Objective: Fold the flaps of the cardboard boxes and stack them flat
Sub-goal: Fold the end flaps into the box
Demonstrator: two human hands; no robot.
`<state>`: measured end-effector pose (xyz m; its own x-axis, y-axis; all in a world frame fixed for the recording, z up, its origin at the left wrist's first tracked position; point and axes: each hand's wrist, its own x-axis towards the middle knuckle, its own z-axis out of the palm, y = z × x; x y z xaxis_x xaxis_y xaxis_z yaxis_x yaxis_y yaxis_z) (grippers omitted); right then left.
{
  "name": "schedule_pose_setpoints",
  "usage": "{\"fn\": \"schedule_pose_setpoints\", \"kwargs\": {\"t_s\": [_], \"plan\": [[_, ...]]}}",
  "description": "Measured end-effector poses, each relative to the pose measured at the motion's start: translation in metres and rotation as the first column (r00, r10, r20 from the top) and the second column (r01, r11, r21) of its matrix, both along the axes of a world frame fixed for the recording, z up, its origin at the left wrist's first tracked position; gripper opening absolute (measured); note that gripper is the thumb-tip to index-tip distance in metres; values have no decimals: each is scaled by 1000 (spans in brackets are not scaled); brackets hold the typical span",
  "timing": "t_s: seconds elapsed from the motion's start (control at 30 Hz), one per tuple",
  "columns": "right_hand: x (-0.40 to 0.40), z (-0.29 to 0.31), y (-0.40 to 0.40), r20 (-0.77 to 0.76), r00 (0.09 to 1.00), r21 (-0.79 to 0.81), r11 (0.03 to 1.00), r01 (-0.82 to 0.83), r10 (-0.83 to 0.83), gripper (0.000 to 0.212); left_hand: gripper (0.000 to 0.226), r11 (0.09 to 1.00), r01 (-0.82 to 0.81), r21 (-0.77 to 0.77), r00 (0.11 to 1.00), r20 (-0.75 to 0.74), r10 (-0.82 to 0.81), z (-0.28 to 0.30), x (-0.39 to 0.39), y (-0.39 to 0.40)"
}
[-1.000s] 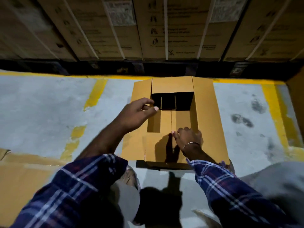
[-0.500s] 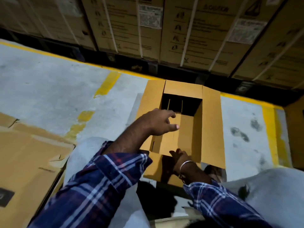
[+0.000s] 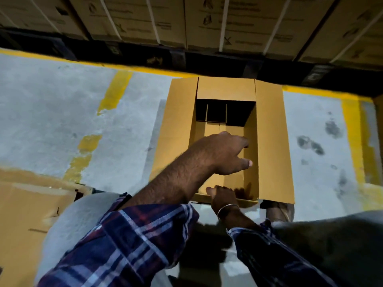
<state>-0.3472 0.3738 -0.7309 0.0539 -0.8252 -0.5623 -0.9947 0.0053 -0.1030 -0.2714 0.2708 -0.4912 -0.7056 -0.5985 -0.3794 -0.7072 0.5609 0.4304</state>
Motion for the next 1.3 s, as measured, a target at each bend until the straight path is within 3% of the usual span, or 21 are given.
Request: {"fn": "schedule_pose_setpoints", "kwargs": {"t_s": [0.3,0.53,0.63,0.73,0.8,0.9,0.97,1.07,1.2,1.3], "plan": [[-5,-1,-2,-34,996,-21,996,-85,84,38,61,999,-12,30,999,-30,13,2,-6,-8],[-13,17,12,-37,992,172,979,-112,120,29,61,999,3,41,998,64,-6,-3,12,9],[-13,23,19,-54,982,246,955,-165,184,41,63,998,7,55,995,103,-13,0,20,15],[-17,30,11,42,993,343,931,-120,113,49,65,991,-2,132,993,117,-14,9,32,11],[-26,30,-2,148,987,427,904,-3,-66,59,66,984,-27,177,996,83,12,21,43,2],[-42,34,-24,354,850,343,900,270,-390,59,64,978,-104,178,995,14,104,34,59,-17],[-47,35,-42,538,628,271,820,504,-563,35,64,975,-146,165,989,-6,149,33,64,-29],[-52,34,-81,680,328,246,625,741,-656,14,64,969,-160,191,985,-29,168,29,62,-41],[-64,26,-149,700,191,283,513,811,-689,23,62,966,-155,208,983,-68,172,26,55,-54],[-75,22,-203,687,69,346,409,844,-723,18,56,966,-181,184,974,-103,202,23,53,-60]]}}
